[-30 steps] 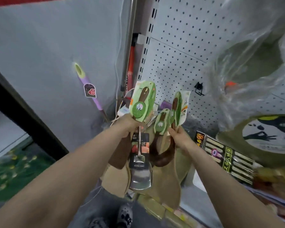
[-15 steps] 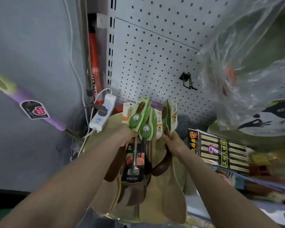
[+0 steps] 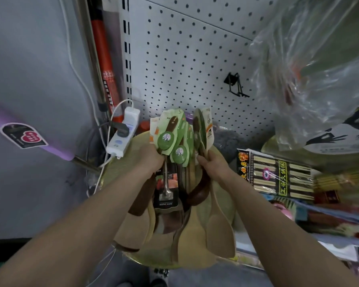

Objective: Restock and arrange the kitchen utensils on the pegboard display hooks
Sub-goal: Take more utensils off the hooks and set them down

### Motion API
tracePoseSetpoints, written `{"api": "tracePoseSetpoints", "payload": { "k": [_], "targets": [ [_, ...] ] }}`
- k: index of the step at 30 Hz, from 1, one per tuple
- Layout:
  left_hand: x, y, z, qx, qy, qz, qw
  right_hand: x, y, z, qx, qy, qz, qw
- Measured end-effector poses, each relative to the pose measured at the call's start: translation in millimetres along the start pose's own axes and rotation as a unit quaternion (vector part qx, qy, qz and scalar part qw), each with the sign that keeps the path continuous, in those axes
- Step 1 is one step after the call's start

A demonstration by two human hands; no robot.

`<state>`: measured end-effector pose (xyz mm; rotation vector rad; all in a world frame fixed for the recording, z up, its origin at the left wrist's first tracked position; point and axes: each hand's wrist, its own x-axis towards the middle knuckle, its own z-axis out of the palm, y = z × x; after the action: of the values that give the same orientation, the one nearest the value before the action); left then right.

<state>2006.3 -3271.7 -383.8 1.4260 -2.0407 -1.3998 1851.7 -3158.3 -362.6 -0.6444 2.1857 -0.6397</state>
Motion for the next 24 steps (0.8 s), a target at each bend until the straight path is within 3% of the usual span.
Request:
{"api": "tracePoseSetpoints", "payload": {
  "k": [5, 9, 15, 19, 22, 24],
  "targets": [
    [0.0, -17.0, 0.5, 0.025, -0.002, 0.012, 1.0, 3.6, 1.0, 8.4, -0.015, 0.041, 0.016, 0.999],
    [-2.5, -23.1, -1.2, 0.048, -0.013, -0.056, 0.997, -2.1, 14.7, 12.5, -0.057, 0.064, 0.022, 0.996],
    [9.1, -19.0, -5.9, 0.025, 0.066, -0.032, 0.997, -10.9, 16.4, 14.2, -0.061, 0.103, 0.006, 0.993],
    [7.1, -19.4, -2.1, 0.08, 0.04, -0.057, 0.994, -27.3, 12.1, 16.6, -0.068, 0.158, -0.05, 0.984],
    [-2.9, -23.9, -5.7, 0.116, -0.002, -0.106, 0.988, -42.1, 4.5, 17.7, -0.059, 0.166, -0.075, 0.981],
    [-13.9, -21.0, -13.7, 0.127, -0.02, -0.091, 0.987, -54.4, -4.9, 18.2, -0.061, 0.164, -0.078, 0.982]
  ]
}}
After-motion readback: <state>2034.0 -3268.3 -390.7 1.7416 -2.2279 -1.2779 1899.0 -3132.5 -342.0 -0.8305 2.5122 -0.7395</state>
